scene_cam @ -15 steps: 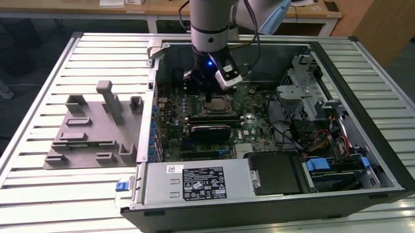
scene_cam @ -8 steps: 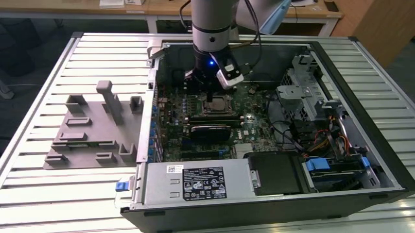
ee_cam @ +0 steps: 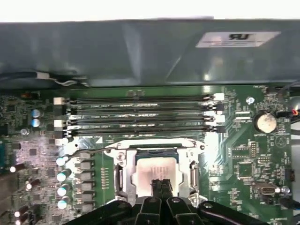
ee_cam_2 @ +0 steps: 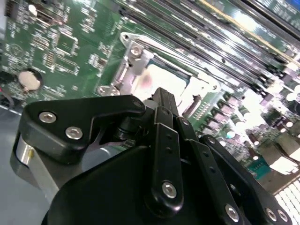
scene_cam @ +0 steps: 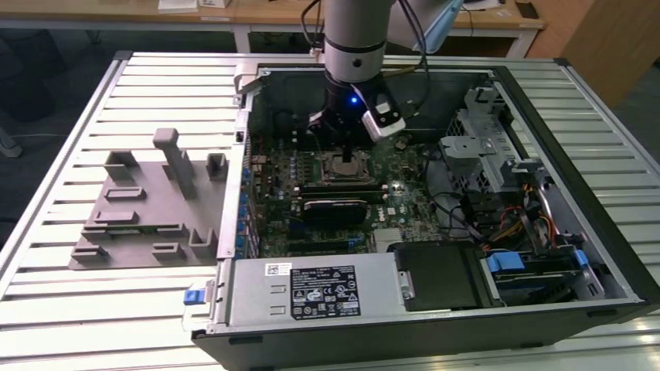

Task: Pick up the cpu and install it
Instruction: 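Close the cpu cover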

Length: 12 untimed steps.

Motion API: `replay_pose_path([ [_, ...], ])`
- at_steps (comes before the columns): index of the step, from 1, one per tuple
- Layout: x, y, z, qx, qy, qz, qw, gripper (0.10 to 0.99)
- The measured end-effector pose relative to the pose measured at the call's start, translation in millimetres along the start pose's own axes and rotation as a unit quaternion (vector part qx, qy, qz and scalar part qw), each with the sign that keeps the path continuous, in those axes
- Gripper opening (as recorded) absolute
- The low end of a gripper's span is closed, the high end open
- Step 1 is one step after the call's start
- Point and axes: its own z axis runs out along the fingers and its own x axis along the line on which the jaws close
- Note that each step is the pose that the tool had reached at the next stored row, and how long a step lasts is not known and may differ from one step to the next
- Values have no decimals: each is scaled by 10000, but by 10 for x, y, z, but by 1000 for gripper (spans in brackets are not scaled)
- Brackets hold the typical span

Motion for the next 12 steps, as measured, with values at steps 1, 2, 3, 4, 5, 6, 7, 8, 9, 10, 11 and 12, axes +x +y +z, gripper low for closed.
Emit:
replay_pose_path([
  [1, 0, 0, 0, 0, 0, 0, 10000, 106],
  [2, -1, 0, -5, 0, 0, 0, 10000, 106],
  [3, -1, 1, -17, 0, 0, 1, 10000, 106],
  [4, -2, 1, -39, 0, 0, 1, 10000, 106],
  [5, -3, 2, -65, 0, 0, 1, 10000, 106],
  [6, -4, 2, -94, 0, 0, 1, 10000, 106],
  [7, -6, 3, -126, 0, -2, 1, 10000, 106],
  [8, -7, 3, -156, 0, -3, 0, 10000, 106],
  [9, -8, 4, -185, 0, -4, 0, 10000, 106],
  [10, -9, 4, -208, 0, -5, 0, 10000, 106],
  [11, -9, 5, -215, 0, -5, 0, 10000, 106],
  [12, -9, 5, -215, -1, -6, 0, 10000, 106],
])
